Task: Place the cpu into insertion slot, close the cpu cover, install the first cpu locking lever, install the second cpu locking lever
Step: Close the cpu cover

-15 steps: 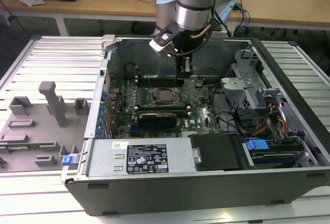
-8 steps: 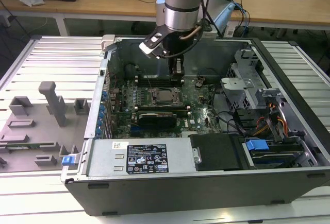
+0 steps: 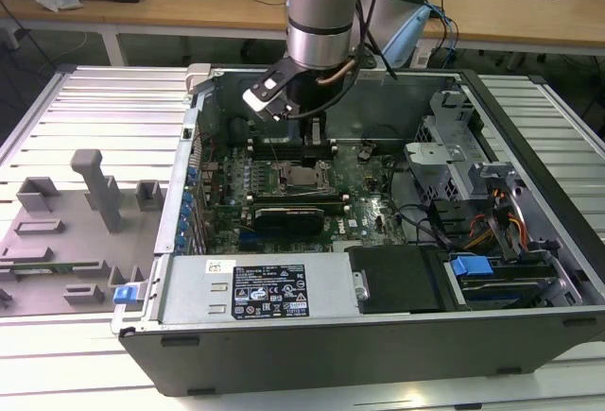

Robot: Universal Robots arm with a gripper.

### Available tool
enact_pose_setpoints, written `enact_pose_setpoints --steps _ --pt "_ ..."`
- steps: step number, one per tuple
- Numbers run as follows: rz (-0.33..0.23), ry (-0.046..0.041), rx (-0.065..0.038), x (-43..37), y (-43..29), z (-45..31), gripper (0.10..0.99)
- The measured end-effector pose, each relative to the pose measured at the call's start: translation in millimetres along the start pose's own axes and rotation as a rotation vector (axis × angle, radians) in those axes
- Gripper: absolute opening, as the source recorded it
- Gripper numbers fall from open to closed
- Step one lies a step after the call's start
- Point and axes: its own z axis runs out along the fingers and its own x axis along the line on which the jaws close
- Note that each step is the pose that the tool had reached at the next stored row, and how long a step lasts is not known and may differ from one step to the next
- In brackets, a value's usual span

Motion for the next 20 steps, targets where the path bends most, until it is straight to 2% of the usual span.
enact_pose_setpoints --steps 2,4,12,14,20 --pt "-0.005 0.0 0.0 0.0 -0.1 0.0 0.106" --pt "-0.033 0.0003 -0.001 0.0 -0.2 0.0 0.106" --pt "-0.259 0.0024 -0.007 0.0 -0.2 0.0 0.106" --pt "-0.297 0.0027 -0.008 0.0 -0.2 0.0 0.106" --pt "-0.501 0.0046 -0.013 0.0 -0.2 0.0 0.106"
